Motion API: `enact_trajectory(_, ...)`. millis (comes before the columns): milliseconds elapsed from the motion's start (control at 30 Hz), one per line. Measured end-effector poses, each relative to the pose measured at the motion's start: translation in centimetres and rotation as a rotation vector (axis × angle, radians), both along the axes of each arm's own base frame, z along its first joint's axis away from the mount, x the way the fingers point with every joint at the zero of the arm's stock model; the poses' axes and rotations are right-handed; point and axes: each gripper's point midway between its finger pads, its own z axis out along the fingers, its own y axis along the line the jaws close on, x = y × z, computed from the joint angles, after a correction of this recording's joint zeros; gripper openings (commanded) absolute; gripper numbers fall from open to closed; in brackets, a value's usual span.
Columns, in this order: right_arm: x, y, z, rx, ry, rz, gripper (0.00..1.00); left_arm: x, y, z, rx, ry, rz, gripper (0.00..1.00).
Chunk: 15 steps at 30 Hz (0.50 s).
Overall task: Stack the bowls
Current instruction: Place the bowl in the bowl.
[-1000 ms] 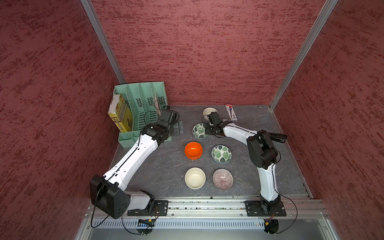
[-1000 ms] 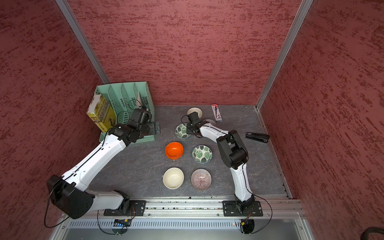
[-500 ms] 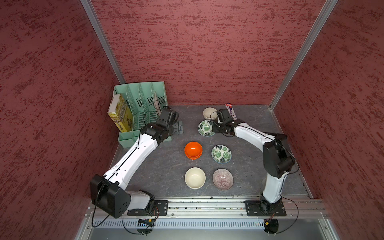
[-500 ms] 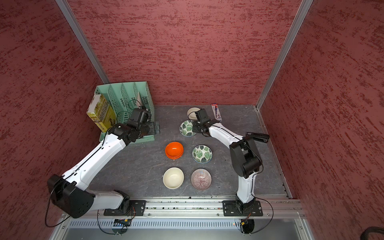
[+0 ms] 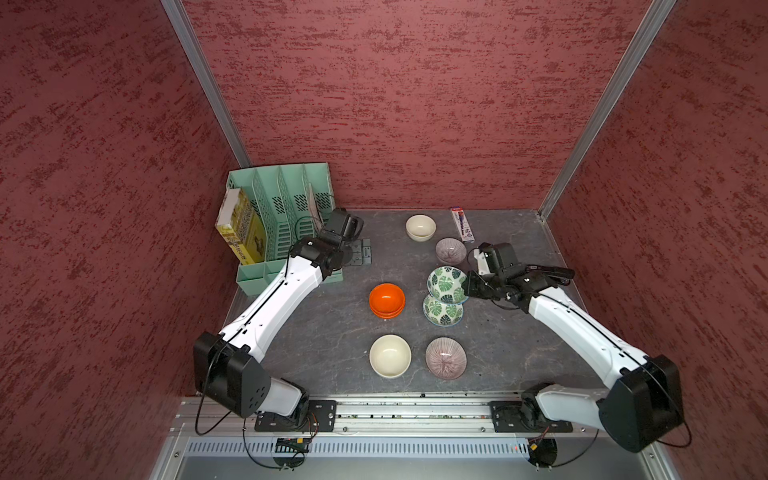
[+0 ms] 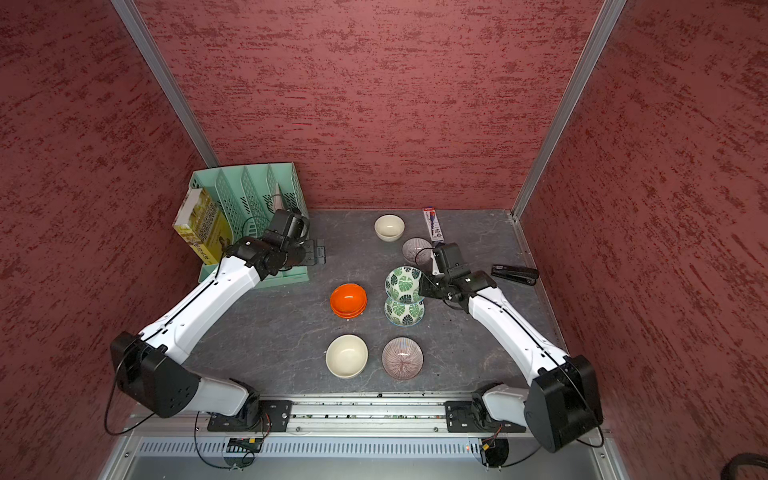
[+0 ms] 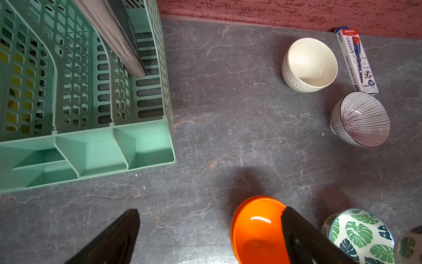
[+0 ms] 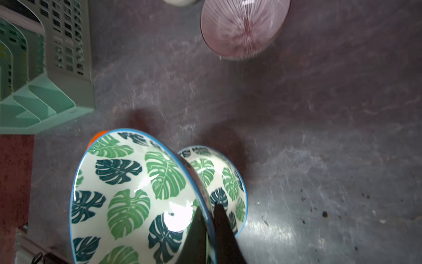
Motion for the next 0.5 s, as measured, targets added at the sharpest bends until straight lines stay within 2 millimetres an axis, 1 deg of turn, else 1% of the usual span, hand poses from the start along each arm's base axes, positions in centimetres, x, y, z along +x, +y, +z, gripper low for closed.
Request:
enact_trajectory(67, -1.1, -0.1, -0.7, -0.005, 0.032, 0.012, 0.00, 0.2, -0.1, 0.0, -0.002, 0.003, -0.002, 1.00)
enact_trajectory(233, -2.0, -0.2, -1.9, -0.008, 0.066, 0.024, 0.00, 0.2, -0.2, 0.1, -0.009, 0.002, -0.002, 1.00)
enact_trajectory(367, -2.0, 0.0, -3.2, -0.013, 0.091, 0.031, 0.00, 0.2, -0.3, 0.2, -0.012, 0.003, -0.001, 1.00)
enact_trajectory(500, -1.3, 0.3, -4.6, -0.020, 0.107, 0.033, 0.00, 0.1, -0.2, 0.2, -0.010, 0.007, 0.000, 1.00)
